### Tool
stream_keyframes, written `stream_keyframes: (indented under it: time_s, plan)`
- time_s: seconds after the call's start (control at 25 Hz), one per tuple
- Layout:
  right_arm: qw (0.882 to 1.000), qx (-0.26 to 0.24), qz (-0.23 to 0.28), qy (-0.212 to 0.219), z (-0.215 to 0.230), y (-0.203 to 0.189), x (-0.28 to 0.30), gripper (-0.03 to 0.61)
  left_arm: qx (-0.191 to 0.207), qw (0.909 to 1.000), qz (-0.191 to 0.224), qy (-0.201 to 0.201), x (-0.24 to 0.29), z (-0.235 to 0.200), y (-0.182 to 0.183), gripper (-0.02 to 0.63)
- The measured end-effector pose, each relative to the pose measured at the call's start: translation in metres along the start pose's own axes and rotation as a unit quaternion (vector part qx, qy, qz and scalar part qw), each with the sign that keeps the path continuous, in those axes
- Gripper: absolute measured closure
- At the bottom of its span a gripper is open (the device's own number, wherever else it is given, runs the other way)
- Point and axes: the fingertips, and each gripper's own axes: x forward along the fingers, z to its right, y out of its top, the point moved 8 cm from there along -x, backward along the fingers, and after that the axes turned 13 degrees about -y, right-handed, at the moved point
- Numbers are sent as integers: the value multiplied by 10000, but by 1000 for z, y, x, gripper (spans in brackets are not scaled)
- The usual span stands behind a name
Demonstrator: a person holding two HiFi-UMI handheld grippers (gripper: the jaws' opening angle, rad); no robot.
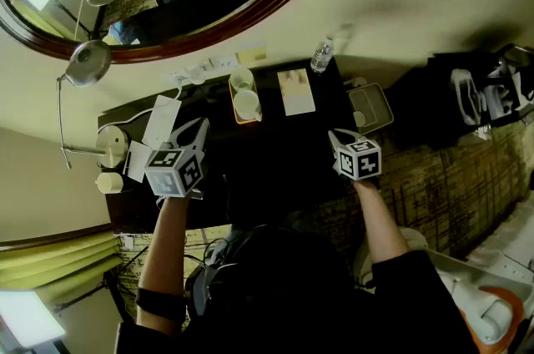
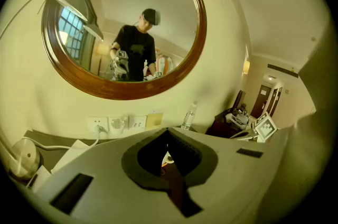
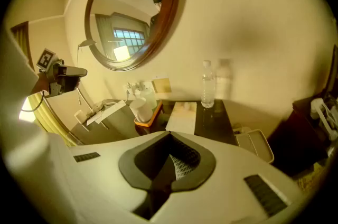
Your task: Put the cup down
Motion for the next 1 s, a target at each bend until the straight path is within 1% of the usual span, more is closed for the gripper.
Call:
stream_keyframes:
  time_s: [0.2, 0.36, 0.44, 0.56, 0.68, 0.8, 0.84, 0.96, 1.0]
  plan:
    - [9973, -301, 554, 377, -37, 34, 0, 578, 208, 9992, 255, 232, -25, -10, 4, 614]
    - [9901, -579, 1045, 740, -69, 63, -4, 577, 541, 9963, 406, 524, -48, -14, 4, 614]
    - [9867, -681, 1184, 883, -82, 70, -4, 577, 621, 9950, 457, 642, -58, -16, -1, 614]
    - [9835, -834, 1238, 1021, -96, 71, -2, 577, 577, 9946, 474, 727, -66, -21, -8, 614]
    - [9823, -930, 1187, 1107, -104, 67, 1, 577, 553, 9948, 456, 724, -68, -24, -12, 614]
    - [9829, -935, 1155, 1086, -108, 65, 3, 577, 567, 9949, 432, 720, -67, -24, -14, 614]
    - [9833, -963, 1161, 1020, -109, 64, 4, 548, 560, 9949, 427, 719, -67, -24, -15, 614]
    - [9825, -1184, 1128, 890, -111, 60, 12, 538, 567, 9953, 392, 682, -63, -22, -17, 614]
    - [9816, -1259, 1103, 916, -112, 59, 16, 508, 587, 9954, 382, 661, -61, -22, -19, 614]
